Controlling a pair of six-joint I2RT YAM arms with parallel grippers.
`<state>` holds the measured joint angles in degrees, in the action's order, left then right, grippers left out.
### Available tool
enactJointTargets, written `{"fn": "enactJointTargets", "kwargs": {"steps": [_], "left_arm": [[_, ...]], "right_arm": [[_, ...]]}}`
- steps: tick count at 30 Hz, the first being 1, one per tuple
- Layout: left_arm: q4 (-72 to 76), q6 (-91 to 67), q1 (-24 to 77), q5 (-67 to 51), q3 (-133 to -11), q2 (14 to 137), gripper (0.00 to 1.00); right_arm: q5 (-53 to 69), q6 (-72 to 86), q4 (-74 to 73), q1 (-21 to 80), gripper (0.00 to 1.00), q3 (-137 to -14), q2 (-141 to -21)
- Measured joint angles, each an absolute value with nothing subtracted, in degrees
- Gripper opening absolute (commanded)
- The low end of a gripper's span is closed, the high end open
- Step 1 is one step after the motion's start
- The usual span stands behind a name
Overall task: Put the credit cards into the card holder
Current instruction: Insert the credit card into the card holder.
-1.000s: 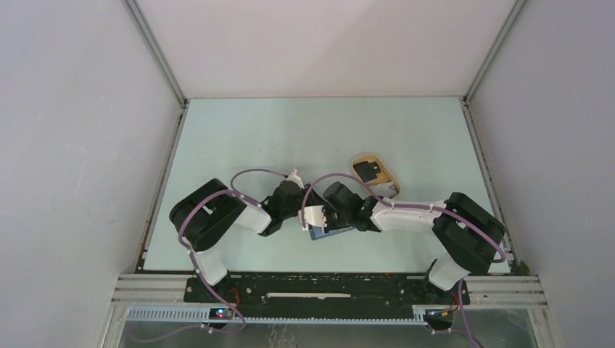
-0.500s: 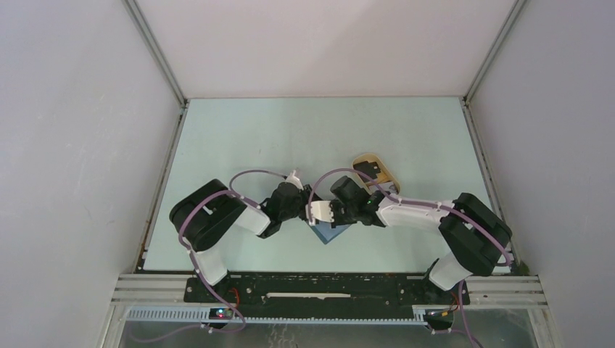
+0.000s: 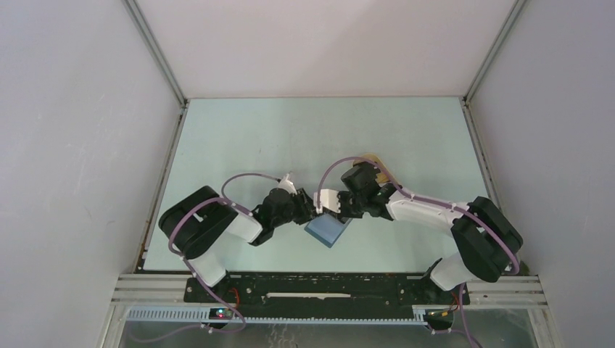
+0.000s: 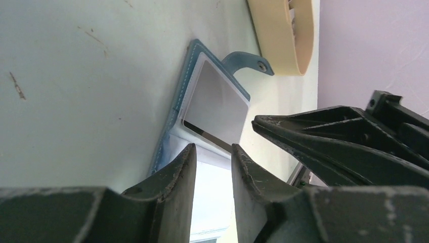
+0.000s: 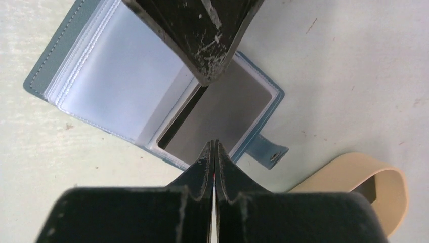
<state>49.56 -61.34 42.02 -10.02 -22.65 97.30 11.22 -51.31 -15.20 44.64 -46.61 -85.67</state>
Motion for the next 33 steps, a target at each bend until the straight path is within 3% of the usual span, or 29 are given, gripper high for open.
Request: {"fn": "enactJointTargets", "kwargs": {"steps": [7,17,33], "left_arm": [[49.65,-59.46,42.04,-9.3,-22.04,93.97,0.34],[49.71,-58.43,42.81,-9.69,-22.06,95.39,0.13],[46.17,-58.43,43.0,-9.69,-22.22,96.75,0.1]], "right_arm": [[15.49,-50.06,-17.47,45.69,0.05,-47.0,-85.67],[12.86,-49.54,-17.39,50.39,0.05,-48.07,-90.28],[11.03,-48.95,-17.39,49.82,0.04,-48.45,-90.65]]}}
